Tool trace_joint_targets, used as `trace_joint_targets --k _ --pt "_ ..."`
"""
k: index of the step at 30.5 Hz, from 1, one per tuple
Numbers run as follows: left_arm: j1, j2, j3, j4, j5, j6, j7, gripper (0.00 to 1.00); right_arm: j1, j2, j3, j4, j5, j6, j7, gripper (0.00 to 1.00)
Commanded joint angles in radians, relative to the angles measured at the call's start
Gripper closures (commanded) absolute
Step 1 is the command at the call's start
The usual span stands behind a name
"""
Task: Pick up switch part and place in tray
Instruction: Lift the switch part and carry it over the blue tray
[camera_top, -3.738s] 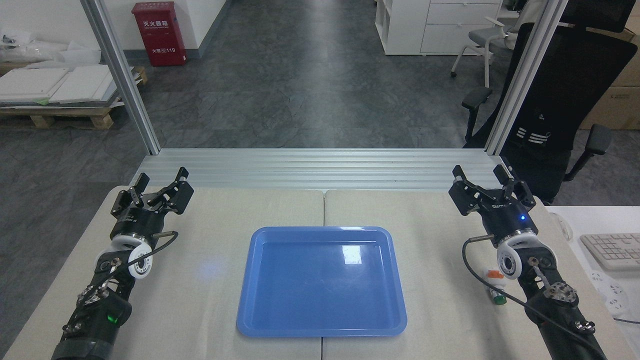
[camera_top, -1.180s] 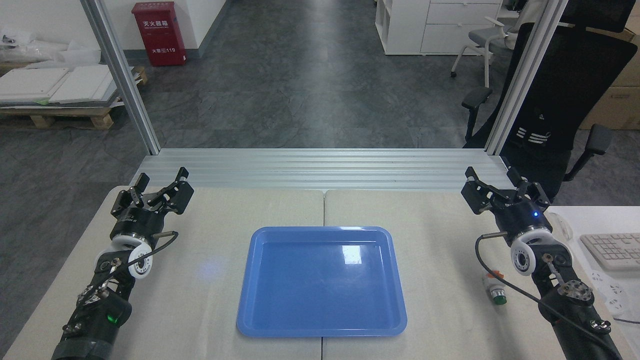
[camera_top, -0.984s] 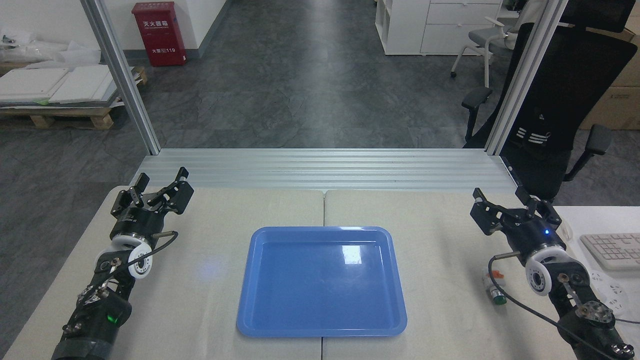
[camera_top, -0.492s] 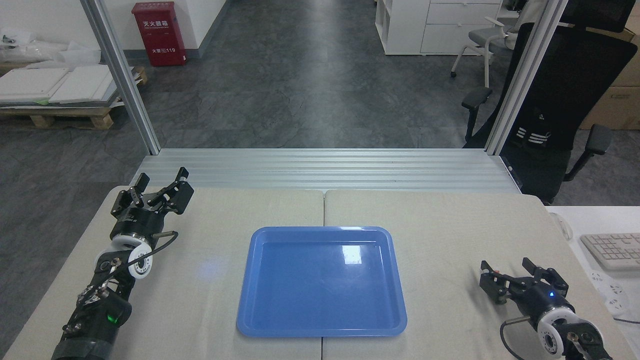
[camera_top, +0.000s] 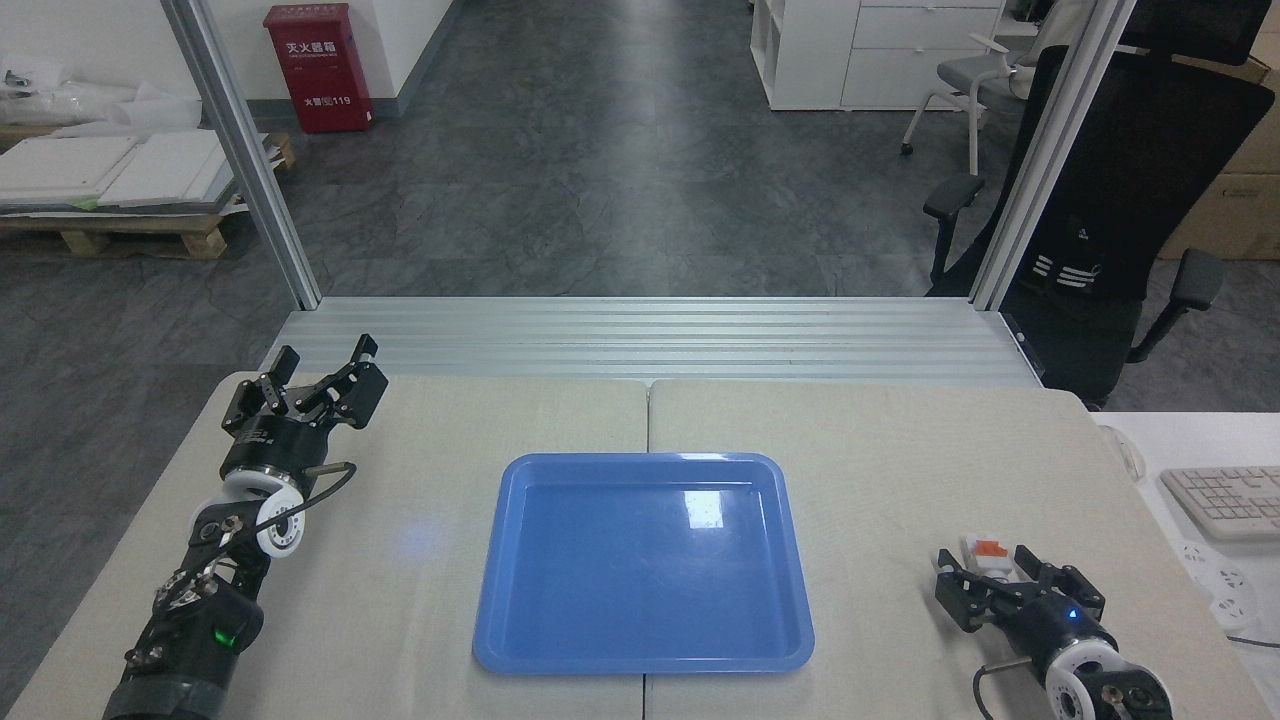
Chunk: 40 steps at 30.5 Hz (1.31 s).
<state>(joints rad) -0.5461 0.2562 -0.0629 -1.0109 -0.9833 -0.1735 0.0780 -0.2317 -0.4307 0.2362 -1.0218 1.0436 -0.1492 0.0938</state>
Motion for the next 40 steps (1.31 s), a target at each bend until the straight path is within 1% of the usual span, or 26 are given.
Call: trace_joint_targets --k 1,2,3,5,9,12,14,16,18,19,21,23,25,28,29,31,33,34,36,40 --pt "0.0 0.0 0.002 0.0 0.0 0.002 0.0 0.0 0.008 0.004 0.024 0.006 0.019 0.002 -0.003 0.59" --pt "0.0 0.0 0.0 0.0 0.0 0.0 0.0 0.0 0.006 0.003 0.032 0.006 0.021 0.007 -0.003 0.7" --pt "0.0 0.0 0.0 0.0 0.0 0.0 0.0 0.0 0.005 0.001 0.037 0.006 0.021 0.017 -0.003 0.75" --pt "0.0 0.0 0.0 0.0 0.0 0.0 0.0 0.0 0.003 0.001 0.038 0.006 0.021 0.046 -0.005 0.81" --pt "0.0 0.0 0.0 0.0 0.0 0.002 0.0 0.0 -0.005 0.003 0.037 0.005 0.016 0.053 -0.011 0.88" --pt "0.0 0.0 0.0 0.0 0.0 0.0 0.0 0.0 -0.008 0.004 0.02 -0.023 0.01 0.053 -0.023 0.88" --pt "0.0 0.0 0.0 0.0 0.0 0.002 0.0 0.0 -0.008 -0.002 0.005 -0.114 0.01 0.053 -0.048 0.88" --pt "0.0 0.0 0.0 0.0 0.0 0.0 0.0 0.0 -0.009 0.007 -0.023 -0.206 0.012 0.056 -0.045 0.88" --pt "0.0 0.0 0.0 0.0 0.0 0.002 0.0 0.0 -0.032 0.012 -0.025 -0.286 0.018 0.08 -0.026 0.89" --pt "0.0 0.0 0.0 0.0 0.0 0.002 0.0 0.0 -0.053 0.018 -0.009 -0.32 0.019 0.109 0.006 0.89" --pt "0.0 -0.002 0.0 0.0 0.0 0.002 0.0 0.0 -0.102 0.059 0.061 -0.362 0.038 0.167 0.088 0.89" --pt "0.0 0.0 0.0 0.0 0.0 0.0 0.0 0.0 -0.156 0.131 0.151 -0.373 0.081 0.239 0.148 0.89" --pt "0.0 0.0 0.0 0.0 0.0 0.0 0.0 0.0 -0.187 0.202 0.243 -0.371 0.137 0.336 0.188 0.88" --pt "0.0 0.0 0.0 0.0 0.0 0.002 0.0 0.0 -0.195 0.263 0.369 -0.37 0.206 0.453 0.239 0.88" --pt "0.0 -0.002 0.0 0.0 0.0 0.0 0.0 0.0 -0.195 0.285 0.405 -0.366 0.216 0.477 0.25 0.88" --pt "0.0 0.0 0.0 0.0 0.0 0.002 0.0 0.0 -0.192 0.351 0.468 -0.36 0.22 0.539 0.273 0.88" --pt "0.0 -0.002 0.0 0.0 0.0 0.002 0.0 0.0 -0.187 0.397 0.508 -0.337 0.223 0.583 0.302 0.88" --pt "0.0 0.0 0.0 0.0 0.0 0.002 0.0 0.0 -0.187 0.415 0.528 -0.313 0.227 0.602 0.311 0.88" --pt "0.0 0.0 0.0 0.0 0.0 0.002 0.0 0.0 -0.193 0.434 0.551 -0.252 0.239 0.626 0.314 0.88" --pt "0.0 0.0 0.0 0.0 0.0 0.002 0.0 0.0 -0.193 0.463 0.552 -0.167 0.285 0.649 0.325 0.88"
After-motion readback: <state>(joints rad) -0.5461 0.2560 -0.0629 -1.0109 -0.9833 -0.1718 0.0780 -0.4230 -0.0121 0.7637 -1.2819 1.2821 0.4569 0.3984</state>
